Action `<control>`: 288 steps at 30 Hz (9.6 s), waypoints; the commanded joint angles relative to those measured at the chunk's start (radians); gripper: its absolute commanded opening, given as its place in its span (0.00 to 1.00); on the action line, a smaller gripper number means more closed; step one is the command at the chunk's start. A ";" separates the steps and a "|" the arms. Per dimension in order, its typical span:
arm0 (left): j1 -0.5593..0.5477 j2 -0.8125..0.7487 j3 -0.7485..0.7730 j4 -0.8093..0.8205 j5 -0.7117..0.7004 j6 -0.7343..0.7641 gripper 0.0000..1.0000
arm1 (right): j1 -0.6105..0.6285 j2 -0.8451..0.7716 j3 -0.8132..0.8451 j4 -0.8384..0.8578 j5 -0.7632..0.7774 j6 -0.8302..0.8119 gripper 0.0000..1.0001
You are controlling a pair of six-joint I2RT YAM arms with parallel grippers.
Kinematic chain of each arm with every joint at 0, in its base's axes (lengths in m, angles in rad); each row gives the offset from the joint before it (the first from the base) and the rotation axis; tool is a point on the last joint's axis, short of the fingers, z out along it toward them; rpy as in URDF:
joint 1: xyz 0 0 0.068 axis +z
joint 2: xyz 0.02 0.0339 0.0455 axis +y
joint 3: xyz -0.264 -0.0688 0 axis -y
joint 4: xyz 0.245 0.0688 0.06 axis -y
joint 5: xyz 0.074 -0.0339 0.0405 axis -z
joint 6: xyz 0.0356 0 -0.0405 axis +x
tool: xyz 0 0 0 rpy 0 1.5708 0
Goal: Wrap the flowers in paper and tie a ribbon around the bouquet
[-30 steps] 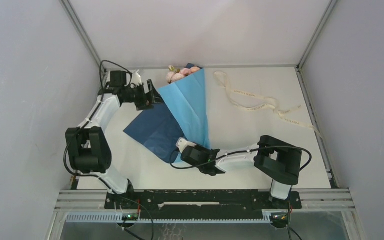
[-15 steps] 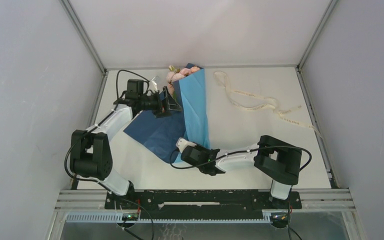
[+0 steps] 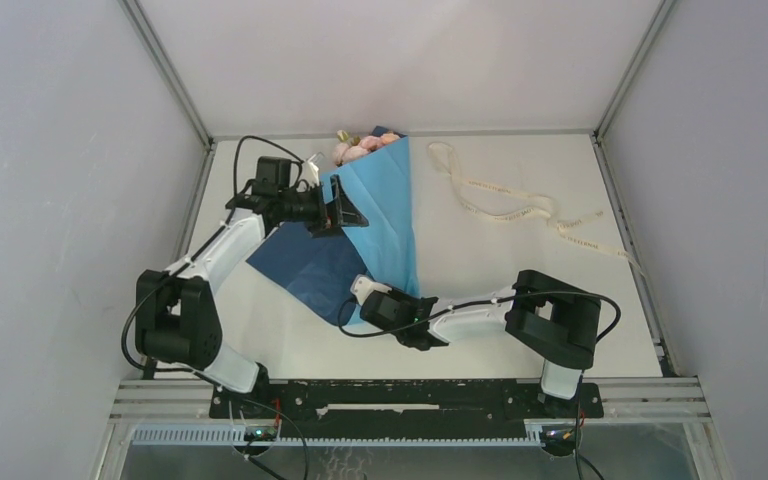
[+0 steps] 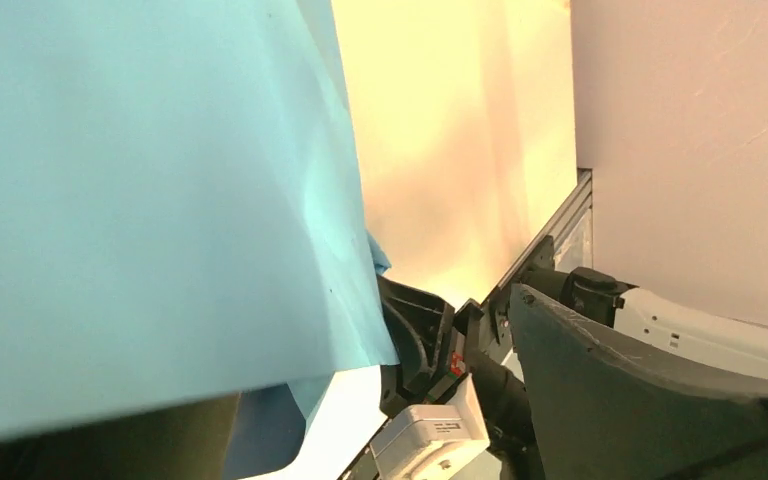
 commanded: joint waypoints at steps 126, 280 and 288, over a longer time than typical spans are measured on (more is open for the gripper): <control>0.022 0.509 0.257 -0.247 -0.407 0.491 0.00 | -0.838 0.166 0.100 0.462 -1.253 0.816 0.00; -0.275 0.961 1.112 -0.349 -0.360 0.251 0.00 | -0.795 0.051 0.134 0.096 -1.051 0.758 0.09; -0.276 0.976 1.100 -0.345 -0.366 0.260 0.00 | -0.856 -0.140 0.132 -0.110 -0.854 0.600 0.22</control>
